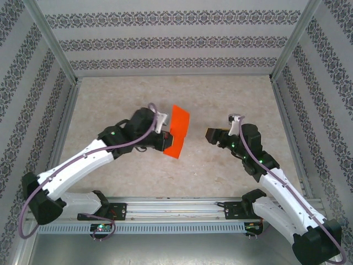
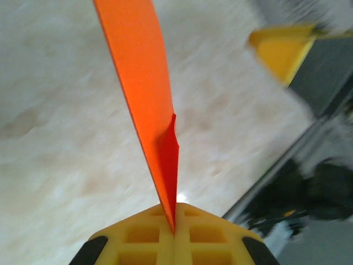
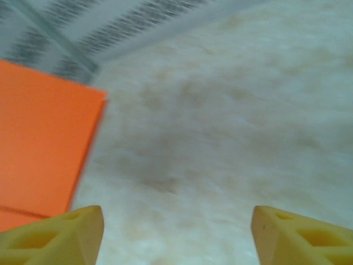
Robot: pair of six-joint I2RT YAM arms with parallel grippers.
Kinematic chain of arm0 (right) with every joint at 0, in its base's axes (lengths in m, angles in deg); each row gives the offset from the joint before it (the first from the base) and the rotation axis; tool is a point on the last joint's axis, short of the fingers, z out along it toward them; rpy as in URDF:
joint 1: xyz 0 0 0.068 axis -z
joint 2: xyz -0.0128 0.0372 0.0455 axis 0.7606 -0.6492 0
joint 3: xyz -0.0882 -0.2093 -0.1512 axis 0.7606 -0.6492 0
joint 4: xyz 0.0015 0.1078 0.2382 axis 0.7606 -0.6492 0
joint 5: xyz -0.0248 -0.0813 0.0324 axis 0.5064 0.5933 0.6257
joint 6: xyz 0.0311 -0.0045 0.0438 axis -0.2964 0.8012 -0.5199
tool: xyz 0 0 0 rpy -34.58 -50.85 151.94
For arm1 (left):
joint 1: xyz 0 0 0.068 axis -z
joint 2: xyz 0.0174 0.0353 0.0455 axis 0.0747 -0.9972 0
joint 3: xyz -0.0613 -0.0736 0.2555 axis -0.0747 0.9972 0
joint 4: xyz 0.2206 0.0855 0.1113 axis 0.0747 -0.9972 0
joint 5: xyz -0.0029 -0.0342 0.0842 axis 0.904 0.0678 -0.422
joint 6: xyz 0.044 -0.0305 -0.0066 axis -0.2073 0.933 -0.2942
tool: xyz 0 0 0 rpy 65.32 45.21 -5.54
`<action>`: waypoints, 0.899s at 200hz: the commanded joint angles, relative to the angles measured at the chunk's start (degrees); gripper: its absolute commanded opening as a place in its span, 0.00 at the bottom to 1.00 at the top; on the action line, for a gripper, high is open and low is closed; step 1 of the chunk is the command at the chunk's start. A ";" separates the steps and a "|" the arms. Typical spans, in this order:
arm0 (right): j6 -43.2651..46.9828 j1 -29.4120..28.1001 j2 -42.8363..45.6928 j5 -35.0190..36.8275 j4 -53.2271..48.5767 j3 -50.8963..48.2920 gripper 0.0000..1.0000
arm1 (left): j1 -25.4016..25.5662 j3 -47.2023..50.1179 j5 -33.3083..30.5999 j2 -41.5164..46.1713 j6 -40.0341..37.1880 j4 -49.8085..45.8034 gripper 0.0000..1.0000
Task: Fold a paper plane with a square sheet of paper (fold left side to right side)
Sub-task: Turn over the paper at the center of the table.
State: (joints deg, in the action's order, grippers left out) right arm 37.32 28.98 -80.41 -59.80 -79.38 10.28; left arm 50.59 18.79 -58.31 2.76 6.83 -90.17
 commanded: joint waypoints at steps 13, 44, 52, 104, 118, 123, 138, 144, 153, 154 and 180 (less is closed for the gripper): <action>2.90 1.83 -0.70 11.78 -10.91 1.20 0.81 | 9.19 -9.88 -33.50 -11.02 4.21 -34.52 0.00; 0.94 3.19 -1.26 12.58 -10.30 -0.01 0.85 | 14.98 -13.70 -45.19 -21.43 19.55 -45.95 0.00; 0.76 3.60 -1.28 12.35 -9.97 -0.29 0.86 | 15.98 -13.40 -45.37 -23.00 22.40 -45.83 0.00; -0.48 5.81 -0.67 9.40 -8.42 -2.01 0.86 | 17.48 -4.21 -34.51 -24.89 30.83 -21.66 0.00; -0.50 6.45 -0.41 8.51 -8.46 -2.29 0.86 | 17.31 -1.85 -31.29 -24.80 31.89 -14.50 0.00; -0.59 6.70 -0.27 8.17 -8.44 -2.39 0.86 | 17.14 -1.57 -30.51 -25.00 31.98 -13.17 0.00; -0.55 7.23 0.03 7.11 -8.40 -2.72 0.86 | 16.55 -2.15 -29.91 -26.21 31.98 -13.11 0.00; -0.68 7.35 0.18 6.81 -8.53 -2.84 0.86 | 16.30 -2.35 -29.72 -26.51 32.07 -13.01 0.00; -0.67 7.68 0.36 6.31 -8.43 -3.14 0.86 | 15.89 -2.29 -29.10 -26.78 32.11 -12.19 0.00; -0.65 7.69 0.37 6.27 -8.51 -3.17 0.86 | 15.86 -2.23 -29.01 -26.74 32.09 -11.97 0.00; -0.99 8.06 0.52 5.07 -8.31 -3.73 0.86 | 14.24 0.29 -24.00 -26.45 32.11 -4.17 0.04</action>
State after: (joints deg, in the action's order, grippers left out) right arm 37.43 36.33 -80.61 -52.59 -88.16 7.72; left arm 66.66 17.02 -87.18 -23.36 37.06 -103.68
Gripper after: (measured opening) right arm 0.859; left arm 0.055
